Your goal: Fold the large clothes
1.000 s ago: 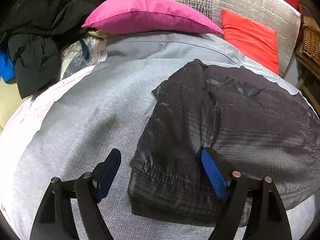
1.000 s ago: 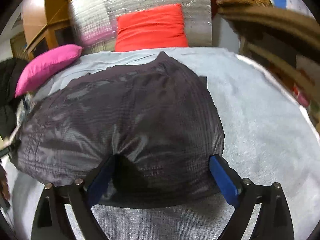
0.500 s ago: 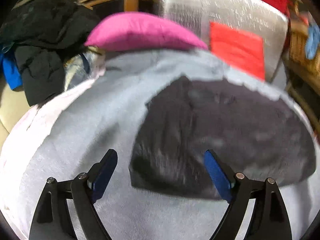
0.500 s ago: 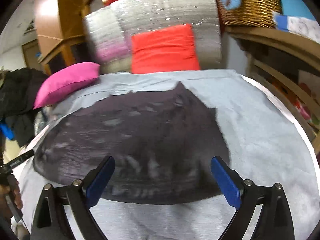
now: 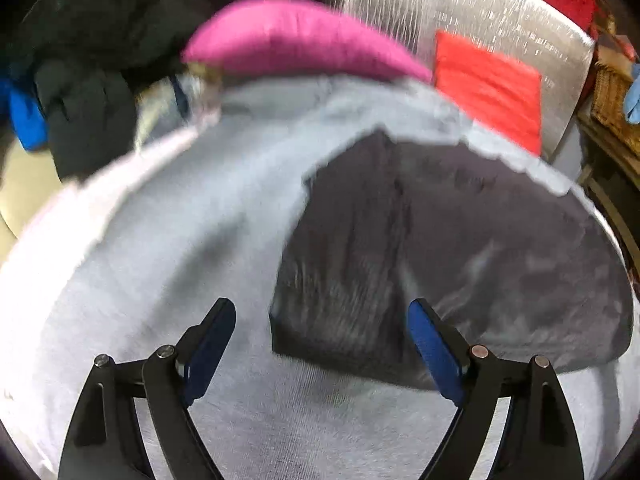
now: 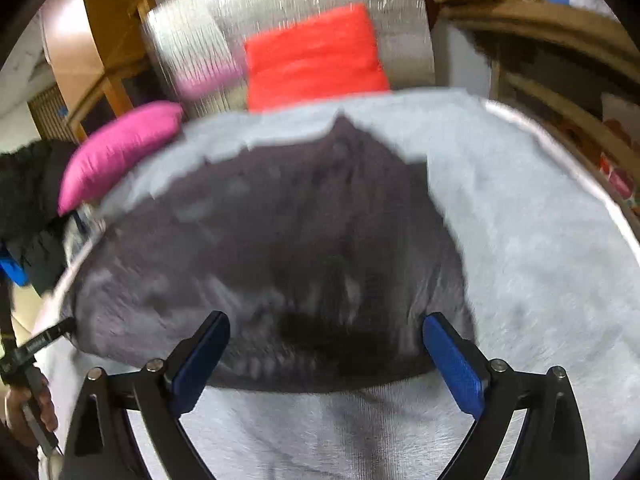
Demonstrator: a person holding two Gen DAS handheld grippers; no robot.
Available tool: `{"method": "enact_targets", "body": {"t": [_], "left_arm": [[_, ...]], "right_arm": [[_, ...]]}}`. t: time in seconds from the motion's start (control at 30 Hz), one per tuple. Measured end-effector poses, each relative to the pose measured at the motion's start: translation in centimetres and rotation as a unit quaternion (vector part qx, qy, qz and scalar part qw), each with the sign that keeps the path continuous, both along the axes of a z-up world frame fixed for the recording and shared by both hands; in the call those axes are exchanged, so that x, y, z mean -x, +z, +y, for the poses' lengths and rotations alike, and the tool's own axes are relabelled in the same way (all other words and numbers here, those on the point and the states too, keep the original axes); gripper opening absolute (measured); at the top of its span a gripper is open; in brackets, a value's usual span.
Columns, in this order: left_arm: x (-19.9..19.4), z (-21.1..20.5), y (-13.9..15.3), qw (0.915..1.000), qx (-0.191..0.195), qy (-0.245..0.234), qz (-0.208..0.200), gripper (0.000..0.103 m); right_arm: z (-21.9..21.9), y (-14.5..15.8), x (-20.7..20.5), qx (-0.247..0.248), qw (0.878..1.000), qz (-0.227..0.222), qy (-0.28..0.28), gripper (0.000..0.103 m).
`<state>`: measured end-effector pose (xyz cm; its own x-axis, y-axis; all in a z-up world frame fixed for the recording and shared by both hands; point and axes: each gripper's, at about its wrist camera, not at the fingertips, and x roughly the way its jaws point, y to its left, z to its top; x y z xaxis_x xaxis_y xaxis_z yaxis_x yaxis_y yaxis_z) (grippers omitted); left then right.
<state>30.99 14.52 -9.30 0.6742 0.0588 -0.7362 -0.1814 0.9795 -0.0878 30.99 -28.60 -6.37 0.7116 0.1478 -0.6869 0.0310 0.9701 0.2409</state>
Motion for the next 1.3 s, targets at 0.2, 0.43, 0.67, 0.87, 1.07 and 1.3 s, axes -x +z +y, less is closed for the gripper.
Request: {"method": "enact_targets", "body": {"t": [0.2,0.43,0.67,0.87,1.07,1.3], "left_arm": [[-2.1,-4.9,1.3,0.9992,-0.025,-0.031,-0.008,0.089],[-4.9,-8.3,-2.3,0.996,-0.059,-0.052,0.043,0.089],[-5.2,-8.5,-3.4,0.994,-0.076,-0.065,0.045,0.091],[-5.5,-8.7,-3.0,0.9927,-0.081,-0.069,0.057,0.091],[-3.5,-8.7,0.4,0.9949,-0.075,-0.067,0.01,0.091],[-3.5,-11.8,-3.0,0.9876,-0.111,-0.099,0.05,0.091]], "right_arm": [[2.4,2.4,-3.5,0.005,1.0,-0.016,0.026,0.099],[5.1,-3.1,-6.1,0.078,0.995,0.058,0.038,0.099],[6.0,-4.2,-6.3,0.115,0.991,0.059,0.037,0.099],[6.5,-3.7,-6.6,0.123,0.99,0.068,0.031,0.099],[7.6,0.6,-4.4,0.099,0.994,0.019,0.038,0.099],[9.7,-3.6,-4.3,0.135,0.987,0.059,0.064,0.1]]}}
